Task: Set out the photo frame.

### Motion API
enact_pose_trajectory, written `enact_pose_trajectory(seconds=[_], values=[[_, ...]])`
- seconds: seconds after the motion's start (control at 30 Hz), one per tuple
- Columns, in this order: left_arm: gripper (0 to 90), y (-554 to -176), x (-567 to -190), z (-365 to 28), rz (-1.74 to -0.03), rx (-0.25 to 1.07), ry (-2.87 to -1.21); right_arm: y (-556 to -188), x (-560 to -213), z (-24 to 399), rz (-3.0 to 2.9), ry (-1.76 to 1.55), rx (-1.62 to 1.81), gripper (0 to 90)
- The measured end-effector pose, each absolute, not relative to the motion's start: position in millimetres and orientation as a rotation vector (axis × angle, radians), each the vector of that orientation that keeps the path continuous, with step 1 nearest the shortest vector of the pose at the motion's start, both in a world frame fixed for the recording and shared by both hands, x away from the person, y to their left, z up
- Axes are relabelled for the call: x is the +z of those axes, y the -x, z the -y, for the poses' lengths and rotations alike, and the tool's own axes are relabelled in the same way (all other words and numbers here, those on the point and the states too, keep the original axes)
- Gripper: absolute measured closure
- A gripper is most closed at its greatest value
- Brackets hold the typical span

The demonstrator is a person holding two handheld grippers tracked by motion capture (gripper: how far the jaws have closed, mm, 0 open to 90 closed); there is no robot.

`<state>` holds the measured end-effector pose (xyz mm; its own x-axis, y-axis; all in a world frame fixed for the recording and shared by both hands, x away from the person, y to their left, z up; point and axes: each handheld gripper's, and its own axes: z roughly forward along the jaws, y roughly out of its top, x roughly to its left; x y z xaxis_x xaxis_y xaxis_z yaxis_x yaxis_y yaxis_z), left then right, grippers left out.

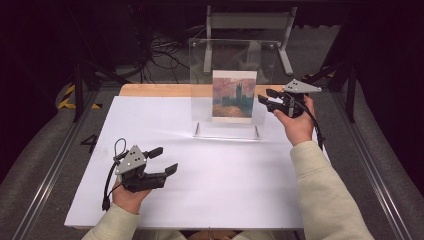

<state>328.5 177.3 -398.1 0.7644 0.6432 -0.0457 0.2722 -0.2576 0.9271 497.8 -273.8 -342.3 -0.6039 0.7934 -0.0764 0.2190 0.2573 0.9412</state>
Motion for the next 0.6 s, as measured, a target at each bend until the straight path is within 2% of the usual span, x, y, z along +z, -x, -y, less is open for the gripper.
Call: enact_pose_trajectory(seconds=[0.43,0.6], values=[[26.3,-328.7,-397.9,-177.9,-0.705,0.418,-1.845,-493.9,-344.2,274.1,-1.983,-0.919,1.363,47.8],[26.2,-328.6,-397.6,-176.7,-0.699,0.422,-1.847,-490.4,-344.2,274.0,-1.998,-0.906,1.361,48.1]])
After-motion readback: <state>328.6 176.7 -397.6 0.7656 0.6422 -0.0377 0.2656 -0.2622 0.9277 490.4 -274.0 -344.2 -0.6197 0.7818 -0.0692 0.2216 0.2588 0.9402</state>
